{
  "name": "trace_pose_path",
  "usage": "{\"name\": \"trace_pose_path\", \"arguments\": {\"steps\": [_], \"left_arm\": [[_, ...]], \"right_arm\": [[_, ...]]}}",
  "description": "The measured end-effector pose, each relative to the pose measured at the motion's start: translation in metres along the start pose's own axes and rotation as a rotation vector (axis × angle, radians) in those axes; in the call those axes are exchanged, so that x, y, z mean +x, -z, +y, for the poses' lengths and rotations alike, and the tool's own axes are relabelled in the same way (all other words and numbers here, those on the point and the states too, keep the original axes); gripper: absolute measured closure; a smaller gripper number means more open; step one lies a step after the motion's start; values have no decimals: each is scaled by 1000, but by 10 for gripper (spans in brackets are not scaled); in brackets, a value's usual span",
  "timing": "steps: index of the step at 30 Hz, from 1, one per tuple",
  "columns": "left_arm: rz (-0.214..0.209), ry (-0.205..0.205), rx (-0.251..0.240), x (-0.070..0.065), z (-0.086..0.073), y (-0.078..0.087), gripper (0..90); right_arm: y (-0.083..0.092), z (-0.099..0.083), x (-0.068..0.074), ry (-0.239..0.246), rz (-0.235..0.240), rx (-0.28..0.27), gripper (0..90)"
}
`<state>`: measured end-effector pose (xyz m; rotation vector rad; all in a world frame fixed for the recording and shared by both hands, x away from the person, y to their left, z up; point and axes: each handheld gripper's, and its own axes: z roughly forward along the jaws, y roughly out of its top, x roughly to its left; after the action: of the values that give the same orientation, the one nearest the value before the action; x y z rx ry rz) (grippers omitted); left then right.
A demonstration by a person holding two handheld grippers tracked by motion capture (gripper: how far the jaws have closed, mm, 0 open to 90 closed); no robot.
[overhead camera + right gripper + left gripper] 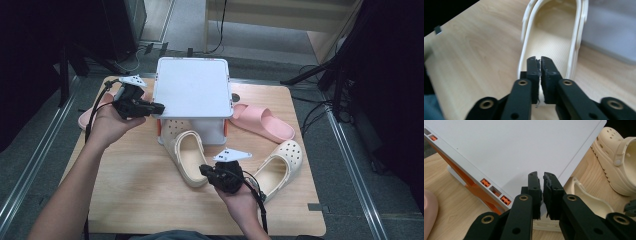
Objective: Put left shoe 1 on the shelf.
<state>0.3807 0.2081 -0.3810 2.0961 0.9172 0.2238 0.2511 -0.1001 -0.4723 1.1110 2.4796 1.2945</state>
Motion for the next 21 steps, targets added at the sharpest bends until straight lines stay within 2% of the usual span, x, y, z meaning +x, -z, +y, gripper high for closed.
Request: {"name": "trace_pose_path", "arguments": {"steps": [7,11,17,21], "left_arm": [[4,0,-3,0,-1,1,835],[0,2,-3,0,-1,1,836],[1,0,-3,0,-1,1,835],[-3,2,-3,2,-1,1,835]], "right_arm": [[7,-28,4,22,-8,79,900],[3,-32,5,18,-13,113,900],[-10,-36,4,40,-17,169,900],[-16,-36,4,48,-25,166,900]]}}
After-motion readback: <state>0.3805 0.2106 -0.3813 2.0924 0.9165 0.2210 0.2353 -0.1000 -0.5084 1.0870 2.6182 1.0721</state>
